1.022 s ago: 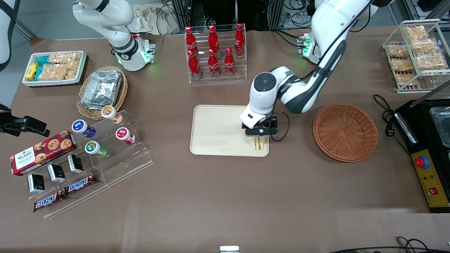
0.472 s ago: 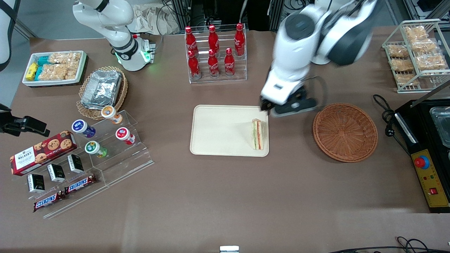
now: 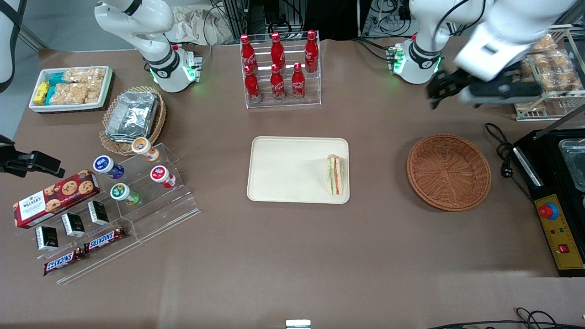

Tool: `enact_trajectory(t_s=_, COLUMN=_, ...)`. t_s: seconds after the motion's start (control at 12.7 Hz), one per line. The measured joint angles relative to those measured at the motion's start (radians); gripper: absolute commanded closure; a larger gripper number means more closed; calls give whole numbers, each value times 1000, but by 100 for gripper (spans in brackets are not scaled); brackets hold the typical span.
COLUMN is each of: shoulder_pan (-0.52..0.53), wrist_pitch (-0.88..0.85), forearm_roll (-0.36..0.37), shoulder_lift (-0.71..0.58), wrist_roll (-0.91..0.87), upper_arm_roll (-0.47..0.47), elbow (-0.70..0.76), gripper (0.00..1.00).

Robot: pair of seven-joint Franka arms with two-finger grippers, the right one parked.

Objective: Place sandwich from basket to tray

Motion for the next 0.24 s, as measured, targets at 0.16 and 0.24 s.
enact_trajectory(t_s=0.16, shoulder_pan=25, wrist_pitch=-28, forearm_roll=-1, shoulder_lift=-24, wrist_roll=96, upper_arm_roll=49, elbow=-3, gripper=0)
enact_trajectory(t_s=0.24, shoulder_pan=42, wrist_pitch=-28, forearm_roll=-1, shoulder_lift=-25, wrist_roll=112, upper_arm_roll=53, elbow=-2, gripper=0)
